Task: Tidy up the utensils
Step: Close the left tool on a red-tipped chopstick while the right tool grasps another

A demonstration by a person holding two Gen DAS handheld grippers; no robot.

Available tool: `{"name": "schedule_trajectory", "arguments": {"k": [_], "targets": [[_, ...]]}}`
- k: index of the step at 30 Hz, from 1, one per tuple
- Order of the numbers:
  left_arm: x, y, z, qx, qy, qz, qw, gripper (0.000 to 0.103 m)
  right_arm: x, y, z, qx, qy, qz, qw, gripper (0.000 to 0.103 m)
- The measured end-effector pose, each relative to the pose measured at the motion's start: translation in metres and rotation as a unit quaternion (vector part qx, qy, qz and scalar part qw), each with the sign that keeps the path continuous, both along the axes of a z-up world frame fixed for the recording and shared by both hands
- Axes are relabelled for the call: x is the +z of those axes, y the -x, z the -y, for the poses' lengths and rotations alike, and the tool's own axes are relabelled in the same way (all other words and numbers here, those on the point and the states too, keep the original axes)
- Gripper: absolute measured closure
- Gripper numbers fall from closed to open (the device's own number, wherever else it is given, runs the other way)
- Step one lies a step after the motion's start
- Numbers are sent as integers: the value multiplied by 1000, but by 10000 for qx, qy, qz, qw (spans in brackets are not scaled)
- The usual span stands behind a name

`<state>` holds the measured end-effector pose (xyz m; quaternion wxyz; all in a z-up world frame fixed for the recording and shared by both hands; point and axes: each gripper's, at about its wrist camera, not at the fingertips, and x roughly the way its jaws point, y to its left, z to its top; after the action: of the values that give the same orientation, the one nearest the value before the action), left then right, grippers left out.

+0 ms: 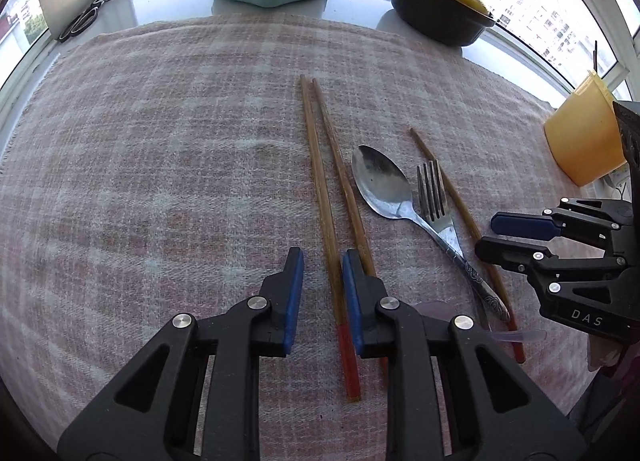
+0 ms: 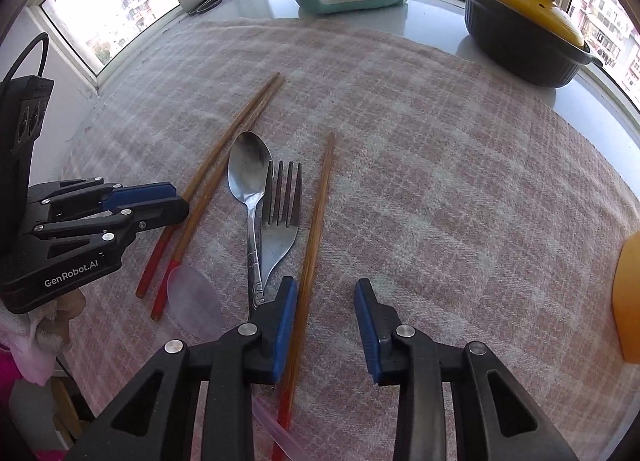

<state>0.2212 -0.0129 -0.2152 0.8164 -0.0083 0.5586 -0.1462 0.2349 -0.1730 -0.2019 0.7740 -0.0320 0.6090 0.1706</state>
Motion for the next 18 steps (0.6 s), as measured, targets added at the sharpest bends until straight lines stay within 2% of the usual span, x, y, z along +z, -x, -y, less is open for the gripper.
{"name": "schedule_trajectory", "arguments": {"k": [7,10,14,18], "targets": [[-1,-10,5,-126,-154,62,9998,87,-2,-8,-14,152,360,46,9992,77],[-2,-15,-1,-59,-66,-12,10000,95,-2,-10,-18,236,542,64,9982,82],[-1,-13,-10,-82,-198,6,9998,97,-2,-12,-17,326,640,6,9974,89],[-1,-15,-16,-66,-251,-79,9996,97,-2,-16,-14,331,676,-52,9971,90]]}}
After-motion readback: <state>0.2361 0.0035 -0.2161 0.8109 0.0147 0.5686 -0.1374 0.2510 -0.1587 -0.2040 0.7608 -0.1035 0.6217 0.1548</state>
